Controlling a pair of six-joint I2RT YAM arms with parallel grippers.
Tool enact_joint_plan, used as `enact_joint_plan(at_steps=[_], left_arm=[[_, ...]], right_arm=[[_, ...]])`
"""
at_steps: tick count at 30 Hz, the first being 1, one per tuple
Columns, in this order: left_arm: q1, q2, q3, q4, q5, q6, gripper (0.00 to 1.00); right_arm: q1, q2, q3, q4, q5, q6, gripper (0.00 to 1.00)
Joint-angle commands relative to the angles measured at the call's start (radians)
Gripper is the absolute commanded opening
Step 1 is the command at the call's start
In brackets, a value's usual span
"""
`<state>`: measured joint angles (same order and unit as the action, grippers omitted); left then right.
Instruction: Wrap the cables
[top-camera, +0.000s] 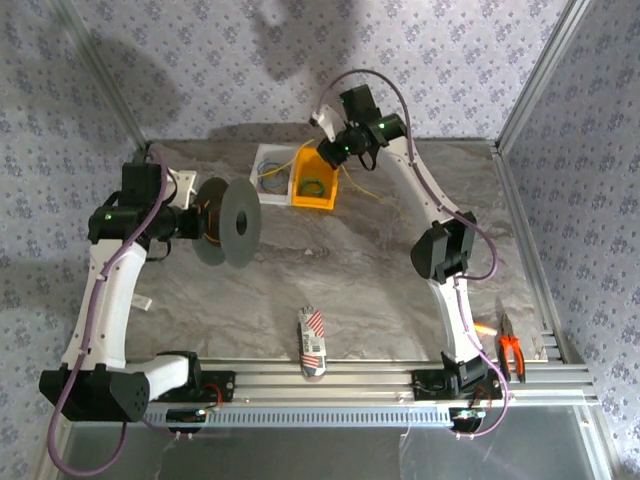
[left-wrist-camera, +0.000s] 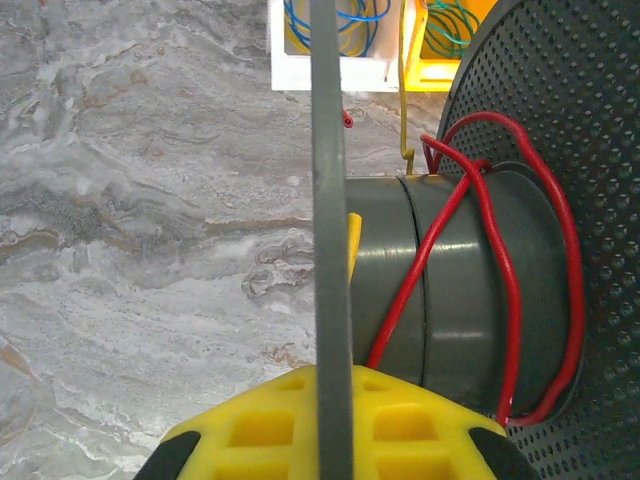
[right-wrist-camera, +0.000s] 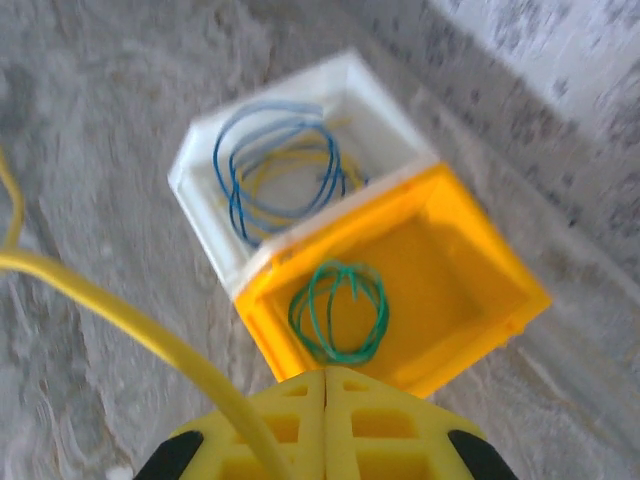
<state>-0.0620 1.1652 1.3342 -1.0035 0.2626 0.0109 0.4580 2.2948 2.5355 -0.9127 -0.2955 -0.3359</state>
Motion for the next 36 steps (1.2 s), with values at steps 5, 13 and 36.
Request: enact_joint_plan(at_steps=[5,13,36], left_arm=[[-0.117,0.08,0.024,-0.047,-0.132,-0.014,0.0],[-0.159,0.228,0.087,-0.047,-0.259,-0.081,0.0],[-0.129,0.501,0.366,-0.024,-0.344,-0.197,0.0]], right_arm=[[0.031,0.003,0.224,-0.009,-0.093,0.219,0.0],[0.164,-0.133,0.218,0.051,-0.24,0.268,0.0],[0.526,-0.39,-0.272,0.384,-0.46,0.372,0.0]])
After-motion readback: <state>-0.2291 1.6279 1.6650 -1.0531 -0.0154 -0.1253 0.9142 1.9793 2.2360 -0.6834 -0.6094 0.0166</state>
